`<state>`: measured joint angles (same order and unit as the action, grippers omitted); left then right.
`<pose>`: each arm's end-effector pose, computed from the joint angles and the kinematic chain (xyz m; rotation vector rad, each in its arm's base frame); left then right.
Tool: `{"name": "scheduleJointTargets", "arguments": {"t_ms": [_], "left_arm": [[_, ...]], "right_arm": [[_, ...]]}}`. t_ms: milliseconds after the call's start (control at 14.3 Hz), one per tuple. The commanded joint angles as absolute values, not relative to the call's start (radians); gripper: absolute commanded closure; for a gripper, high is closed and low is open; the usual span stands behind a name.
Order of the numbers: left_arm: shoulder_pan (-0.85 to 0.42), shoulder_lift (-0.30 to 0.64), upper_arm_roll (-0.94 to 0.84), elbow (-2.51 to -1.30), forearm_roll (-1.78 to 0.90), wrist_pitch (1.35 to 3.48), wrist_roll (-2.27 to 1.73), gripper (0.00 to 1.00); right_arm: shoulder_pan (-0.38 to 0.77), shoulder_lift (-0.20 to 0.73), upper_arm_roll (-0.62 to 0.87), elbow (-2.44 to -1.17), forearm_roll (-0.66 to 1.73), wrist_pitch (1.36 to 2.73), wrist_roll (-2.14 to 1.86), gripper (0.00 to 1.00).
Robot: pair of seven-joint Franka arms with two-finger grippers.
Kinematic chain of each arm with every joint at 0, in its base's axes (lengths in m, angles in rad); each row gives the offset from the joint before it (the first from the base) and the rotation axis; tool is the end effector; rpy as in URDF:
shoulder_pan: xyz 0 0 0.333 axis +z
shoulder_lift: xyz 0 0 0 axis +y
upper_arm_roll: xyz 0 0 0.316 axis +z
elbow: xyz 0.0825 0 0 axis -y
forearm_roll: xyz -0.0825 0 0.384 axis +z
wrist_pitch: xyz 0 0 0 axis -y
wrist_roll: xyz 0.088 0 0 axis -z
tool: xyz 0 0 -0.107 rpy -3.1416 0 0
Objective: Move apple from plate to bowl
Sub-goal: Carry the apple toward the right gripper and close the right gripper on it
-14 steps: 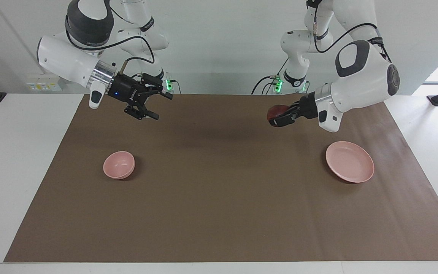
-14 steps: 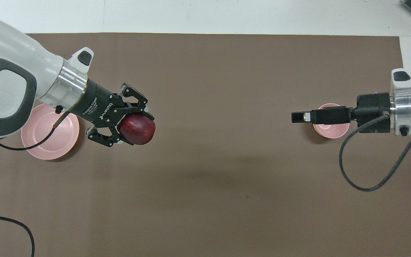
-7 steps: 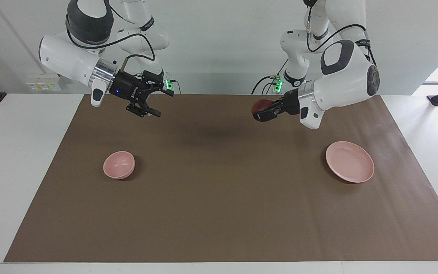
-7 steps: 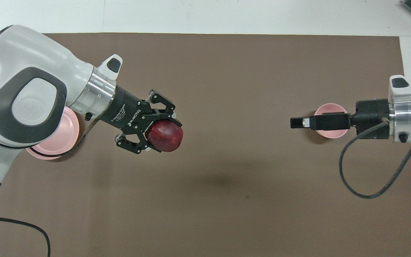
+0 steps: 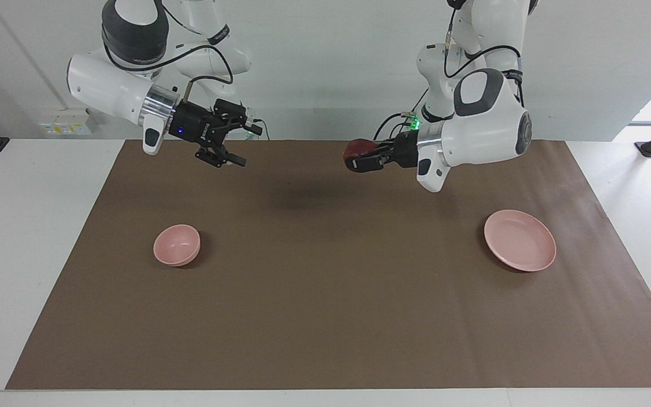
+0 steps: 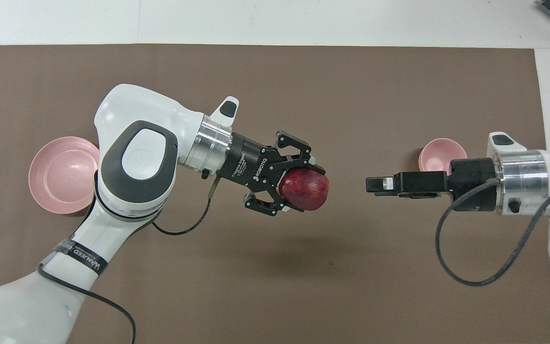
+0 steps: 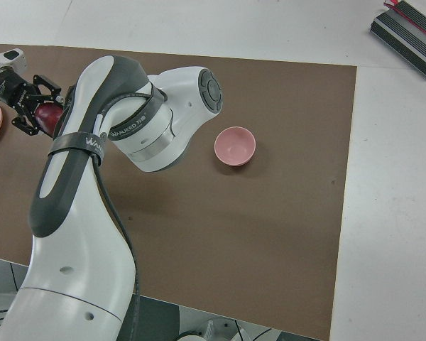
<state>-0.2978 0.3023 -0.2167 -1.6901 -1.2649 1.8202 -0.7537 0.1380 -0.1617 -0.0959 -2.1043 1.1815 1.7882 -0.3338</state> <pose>0.5334 -0.3744 0.4691 1.8862 0.7150 -1.0052 0.5044 0.0981 0.5265 -1.9931 0.0098 -0.0312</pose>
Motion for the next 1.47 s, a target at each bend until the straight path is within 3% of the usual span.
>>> {"name": "scheduleJointTargets", "arguments": {"t_ms": [0, 561, 1401], "left_arm": [[-0.307, 0.281, -0.239, -1.762, -1.396, 1.896, -0.738, 1.0], [-0.308, 0.275, -0.327, -1.821, -1.56, 1.953, -0.779, 1.0], [-0.334, 0.279, -0.399, -1.809, -1.618, 2.075, -0.775, 1.0]], "right_arm": [[0.13, -0.161, -0.094, -2.146, 1.215, 1.796, -0.365, 0.0], [0.166, -0.132, -0.094, -2.146, 1.207, 1.874, -0.419, 0.0], [0.132, -0.126, -0.095, -2.154, 1.149, 1.754, -0.443, 0.0]]}}
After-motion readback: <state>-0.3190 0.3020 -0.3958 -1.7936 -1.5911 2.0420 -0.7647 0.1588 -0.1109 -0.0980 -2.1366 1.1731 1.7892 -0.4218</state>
